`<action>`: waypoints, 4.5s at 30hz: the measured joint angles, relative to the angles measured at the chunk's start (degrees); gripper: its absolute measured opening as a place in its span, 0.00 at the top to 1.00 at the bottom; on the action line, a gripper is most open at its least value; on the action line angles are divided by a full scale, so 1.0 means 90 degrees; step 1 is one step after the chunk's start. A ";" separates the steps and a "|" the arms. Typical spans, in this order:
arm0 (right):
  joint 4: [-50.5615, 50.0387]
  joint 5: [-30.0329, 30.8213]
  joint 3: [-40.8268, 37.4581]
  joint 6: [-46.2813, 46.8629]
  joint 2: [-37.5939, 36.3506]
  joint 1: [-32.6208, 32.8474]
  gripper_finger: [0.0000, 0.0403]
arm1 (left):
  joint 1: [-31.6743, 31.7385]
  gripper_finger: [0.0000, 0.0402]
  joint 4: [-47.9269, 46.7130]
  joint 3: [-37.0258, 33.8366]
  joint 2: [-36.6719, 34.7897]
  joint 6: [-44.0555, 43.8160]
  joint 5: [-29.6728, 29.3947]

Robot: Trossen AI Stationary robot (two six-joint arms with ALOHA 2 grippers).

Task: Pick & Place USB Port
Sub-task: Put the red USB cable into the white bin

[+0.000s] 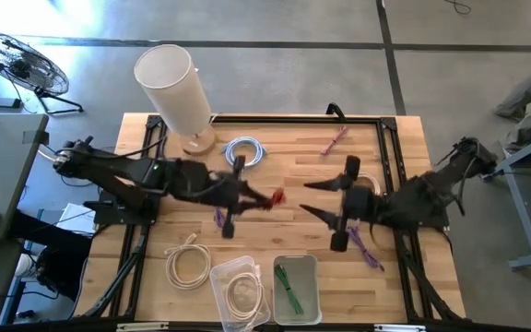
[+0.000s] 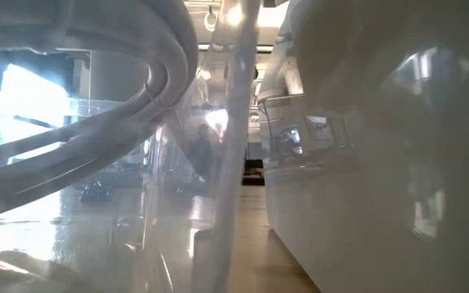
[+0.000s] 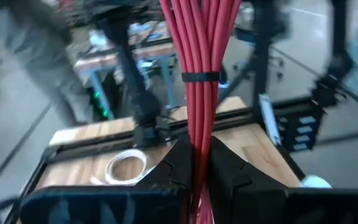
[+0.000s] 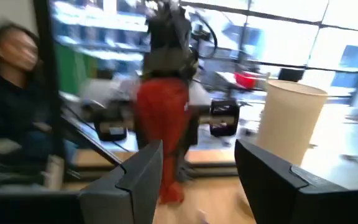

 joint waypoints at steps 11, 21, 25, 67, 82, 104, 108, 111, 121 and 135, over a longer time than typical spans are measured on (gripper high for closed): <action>0.0407 -0.1396 0.0005 0.0096 0.0206 -0.1018 0.52 | 0.0293 0.95 0.0060 -0.0002 -0.0051 0.1246 0.0885; 0.0617 -0.1011 0.0005 -0.0869 0.0115 -0.0836 0.52 | 0.1283 0.96 0.0037 -0.0006 -0.0197 0.1248 0.2278; 0.0414 -0.0804 0.0005 -0.0905 0.0116 -0.0780 0.52 | 0.1599 0.96 0.0106 0.0000 -0.0248 0.1248 0.2717; 0.0554 -0.3187 0.0005 -0.1159 0.0377 -0.1776 0.63 | 0.1758 0.96 0.1153 -0.0002 0.0214 0.1030 0.2760; 0.0425 -0.3900 0.0009 -0.0908 0.0370 -0.2037 0.94 | 0.1756 0.87 0.1154 -0.0005 0.0262 0.1220 0.2789; -0.1746 -0.1417 0.0005 0.1056 -0.0592 -0.0069 0.94 | 0.1709 0.70 0.0037 0.0005 -0.0207 0.2610 0.2196; -0.1935 -0.0791 0.0005 0.1791 -0.0479 0.0594 0.94 | 0.1542 0.70 -0.0503 0.0005 -0.0446 0.2999 0.2346; -0.1675 -0.0333 0.0005 0.2144 -0.0331 0.1051 0.94 | 0.1336 0.70 -0.0337 0.0005 -0.0482 0.3479 0.2576; -0.1220 0.2201 0.0007 0.4561 0.0800 0.2058 0.94 | 0.0910 0.70 -0.0876 0.0002 -0.0825 0.3453 0.3009; -0.0939 0.1555 0.0005 0.8124 0.2710 0.1746 0.94 | 0.0088 0.70 -0.2286 -0.0002 -0.0955 0.2690 0.5011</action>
